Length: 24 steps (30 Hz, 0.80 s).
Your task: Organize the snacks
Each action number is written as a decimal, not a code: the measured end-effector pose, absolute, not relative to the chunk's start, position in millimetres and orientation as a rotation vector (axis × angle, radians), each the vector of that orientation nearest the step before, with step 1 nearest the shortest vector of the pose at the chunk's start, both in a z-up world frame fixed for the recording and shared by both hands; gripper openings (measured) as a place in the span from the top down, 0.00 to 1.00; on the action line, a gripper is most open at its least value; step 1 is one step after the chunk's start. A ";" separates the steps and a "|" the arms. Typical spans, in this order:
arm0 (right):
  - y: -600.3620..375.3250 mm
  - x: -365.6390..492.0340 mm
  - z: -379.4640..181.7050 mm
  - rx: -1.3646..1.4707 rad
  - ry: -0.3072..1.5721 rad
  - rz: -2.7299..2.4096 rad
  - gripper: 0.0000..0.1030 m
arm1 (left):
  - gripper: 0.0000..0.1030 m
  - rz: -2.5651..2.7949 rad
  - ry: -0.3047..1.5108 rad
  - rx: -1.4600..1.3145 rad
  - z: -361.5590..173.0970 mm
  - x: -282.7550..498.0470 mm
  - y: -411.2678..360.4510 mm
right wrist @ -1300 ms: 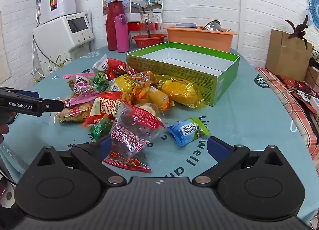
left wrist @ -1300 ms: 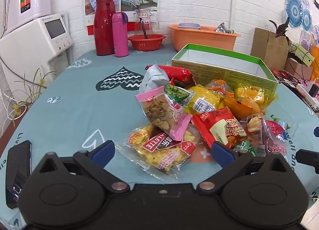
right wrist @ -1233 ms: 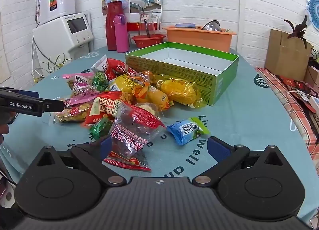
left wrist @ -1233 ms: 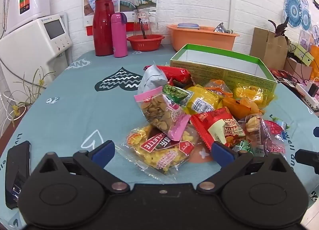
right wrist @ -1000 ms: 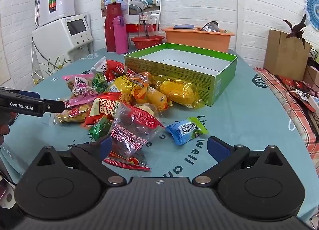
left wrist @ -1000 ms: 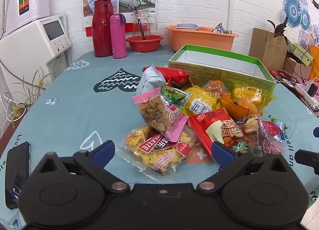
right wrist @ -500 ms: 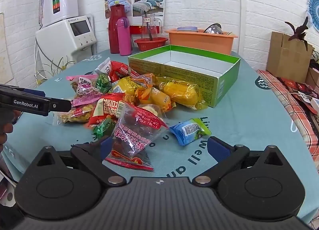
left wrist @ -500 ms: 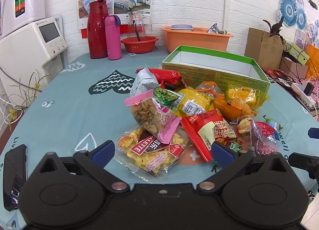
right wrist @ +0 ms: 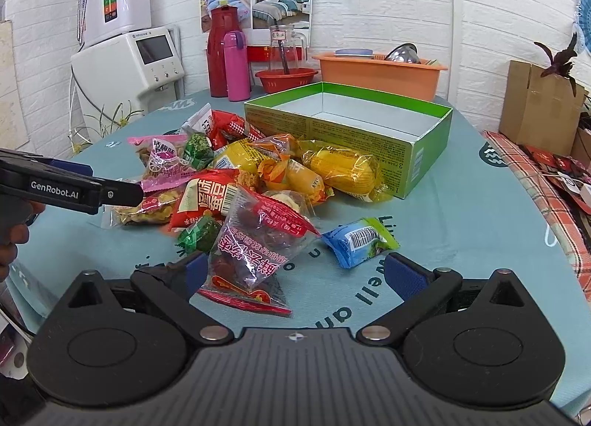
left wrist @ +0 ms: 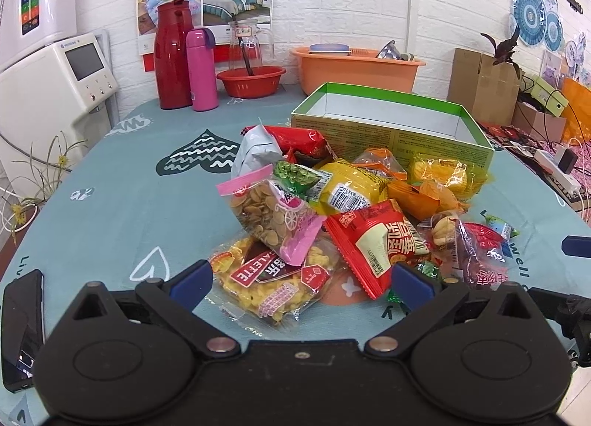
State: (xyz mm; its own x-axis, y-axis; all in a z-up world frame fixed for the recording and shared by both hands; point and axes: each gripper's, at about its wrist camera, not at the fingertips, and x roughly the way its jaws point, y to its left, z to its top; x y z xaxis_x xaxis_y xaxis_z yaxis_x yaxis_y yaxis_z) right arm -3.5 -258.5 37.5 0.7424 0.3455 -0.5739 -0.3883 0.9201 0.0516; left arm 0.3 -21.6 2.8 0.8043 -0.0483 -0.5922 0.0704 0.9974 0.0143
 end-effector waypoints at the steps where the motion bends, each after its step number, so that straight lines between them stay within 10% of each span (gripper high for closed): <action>1: -258.5 -3.1 37.0 -0.073 0.614 0.403 0.00 | 0.00 -0.064 0.634 0.037 2.6 0.3 -22.0; 24: -260.4 -4.6 30.9 -0.058 0.619 0.417 0.00 | 0.00 -0.085 0.642 0.060 1.6 1.9 -35.0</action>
State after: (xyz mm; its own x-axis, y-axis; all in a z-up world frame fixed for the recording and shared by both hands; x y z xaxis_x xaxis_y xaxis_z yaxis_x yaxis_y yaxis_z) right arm -4.6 -260.4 30.9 0.7343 0.3623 -0.5740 -0.3964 0.9153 0.0706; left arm 1.9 -35.0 1.6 0.7974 -0.0602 -0.6005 0.0972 0.9948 0.0294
